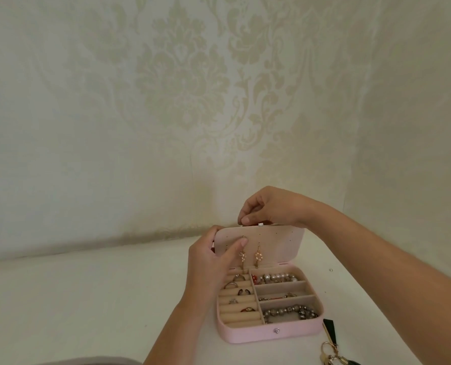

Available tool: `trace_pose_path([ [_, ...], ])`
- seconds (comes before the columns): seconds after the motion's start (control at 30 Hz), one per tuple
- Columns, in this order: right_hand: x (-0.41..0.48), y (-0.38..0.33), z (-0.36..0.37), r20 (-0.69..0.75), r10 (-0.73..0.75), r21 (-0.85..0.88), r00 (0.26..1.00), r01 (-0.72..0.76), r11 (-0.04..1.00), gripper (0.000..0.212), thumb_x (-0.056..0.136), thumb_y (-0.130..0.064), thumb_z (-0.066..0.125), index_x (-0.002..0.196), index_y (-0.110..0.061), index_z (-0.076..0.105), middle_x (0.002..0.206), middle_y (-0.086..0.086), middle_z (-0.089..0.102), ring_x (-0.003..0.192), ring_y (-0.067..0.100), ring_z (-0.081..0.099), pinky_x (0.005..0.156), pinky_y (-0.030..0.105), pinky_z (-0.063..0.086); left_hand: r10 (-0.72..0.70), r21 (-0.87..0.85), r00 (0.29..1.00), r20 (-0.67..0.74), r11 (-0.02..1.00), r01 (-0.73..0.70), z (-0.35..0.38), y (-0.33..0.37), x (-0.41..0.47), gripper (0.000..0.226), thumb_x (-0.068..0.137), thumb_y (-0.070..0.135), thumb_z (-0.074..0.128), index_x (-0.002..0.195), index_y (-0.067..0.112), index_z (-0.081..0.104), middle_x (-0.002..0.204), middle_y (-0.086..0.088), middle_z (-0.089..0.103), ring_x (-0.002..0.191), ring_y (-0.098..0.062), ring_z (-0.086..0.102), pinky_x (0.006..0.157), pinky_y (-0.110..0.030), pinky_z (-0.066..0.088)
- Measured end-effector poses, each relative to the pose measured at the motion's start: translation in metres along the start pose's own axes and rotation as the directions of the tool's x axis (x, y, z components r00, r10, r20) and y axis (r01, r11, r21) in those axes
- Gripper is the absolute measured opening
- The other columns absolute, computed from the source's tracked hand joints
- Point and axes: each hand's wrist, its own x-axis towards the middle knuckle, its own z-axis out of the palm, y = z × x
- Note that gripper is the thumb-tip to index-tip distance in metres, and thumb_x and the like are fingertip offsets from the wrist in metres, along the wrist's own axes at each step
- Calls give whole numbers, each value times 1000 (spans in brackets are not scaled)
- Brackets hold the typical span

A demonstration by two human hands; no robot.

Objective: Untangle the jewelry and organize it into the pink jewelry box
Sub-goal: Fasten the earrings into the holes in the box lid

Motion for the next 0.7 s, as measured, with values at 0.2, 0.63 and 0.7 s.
trace_pose_path([
  [0.2,0,-7,-2,85,14,-23,996,-12,1000,8,84,-9,68,80,-17,67,69,-2,67,63,13,55,53,17,42,0,18,1000,-13,1000,0,1,-2,1,15,74,27,78,84,28,68,81,3,72,79,-19,70,69,-51,57],
  [0.63,11,0,-4,109,160,115,981,-172,978,8,81,-12,72,77,-16,67,64,1,60,44,10,48,41,17,40,19,33,1000,-8,999,-19,1,-4,4,14,76,24,76,83,23,64,80,5,70,78,-15,69,69,-46,58],
  [0.7,9,0,-5,136,168,120,976,-184,975,6,83,-10,70,79,-15,68,63,-1,61,41,7,50,40,16,41,17,32,1000,-11,999,-16,1,-4,4,17,75,23,77,81,19,62,78,2,70,76,-16,69,68,-47,58],
])
